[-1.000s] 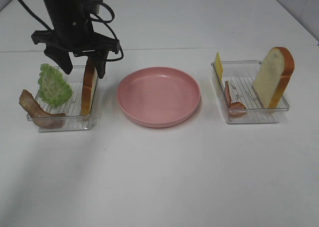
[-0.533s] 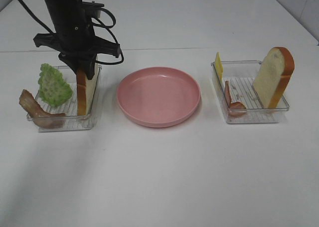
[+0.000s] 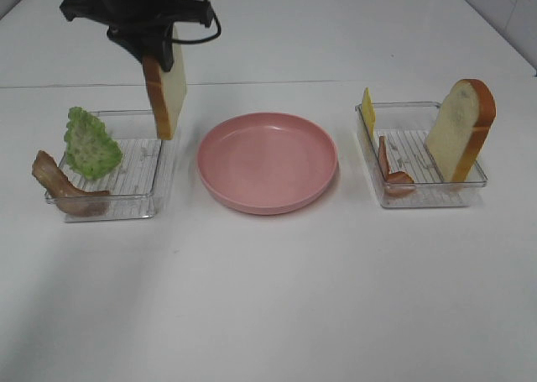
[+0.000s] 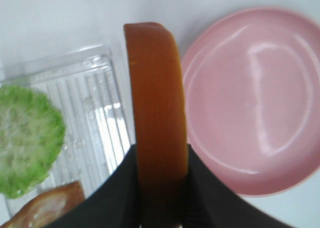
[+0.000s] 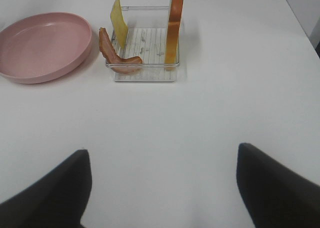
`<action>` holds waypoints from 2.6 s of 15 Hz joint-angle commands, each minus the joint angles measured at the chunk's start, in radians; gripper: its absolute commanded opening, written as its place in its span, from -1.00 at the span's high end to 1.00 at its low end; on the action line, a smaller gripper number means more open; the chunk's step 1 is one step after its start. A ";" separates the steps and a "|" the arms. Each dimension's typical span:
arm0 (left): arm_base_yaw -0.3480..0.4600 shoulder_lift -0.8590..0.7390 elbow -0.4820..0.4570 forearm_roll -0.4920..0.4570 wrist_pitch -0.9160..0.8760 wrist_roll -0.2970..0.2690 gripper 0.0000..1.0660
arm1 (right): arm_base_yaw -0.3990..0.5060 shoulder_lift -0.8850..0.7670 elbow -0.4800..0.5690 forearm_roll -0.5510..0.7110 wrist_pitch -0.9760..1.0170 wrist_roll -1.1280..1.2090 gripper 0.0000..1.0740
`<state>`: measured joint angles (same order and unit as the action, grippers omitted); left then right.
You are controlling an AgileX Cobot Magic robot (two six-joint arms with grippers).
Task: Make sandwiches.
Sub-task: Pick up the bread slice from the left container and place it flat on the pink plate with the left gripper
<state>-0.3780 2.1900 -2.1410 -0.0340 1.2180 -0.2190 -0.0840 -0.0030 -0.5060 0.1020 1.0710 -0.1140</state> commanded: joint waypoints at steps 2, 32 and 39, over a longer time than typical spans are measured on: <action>0.044 -0.016 -0.108 -0.212 0.067 0.092 1.00 | -0.007 -0.015 0.001 0.004 -0.010 -0.008 -0.42; 0.083 0.397 -0.113 -0.869 0.072 0.435 -0.27 | -0.007 -0.015 0.001 0.003 -0.010 -0.008 -0.42; -0.013 0.342 -0.187 -0.437 0.070 0.333 -0.37 | -0.007 -0.015 0.001 0.003 -0.010 -0.008 -0.42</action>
<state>-0.3940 2.5430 -2.3350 -0.4450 1.2210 0.1120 -0.0840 -0.0030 -0.5060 0.1020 1.0710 -0.1140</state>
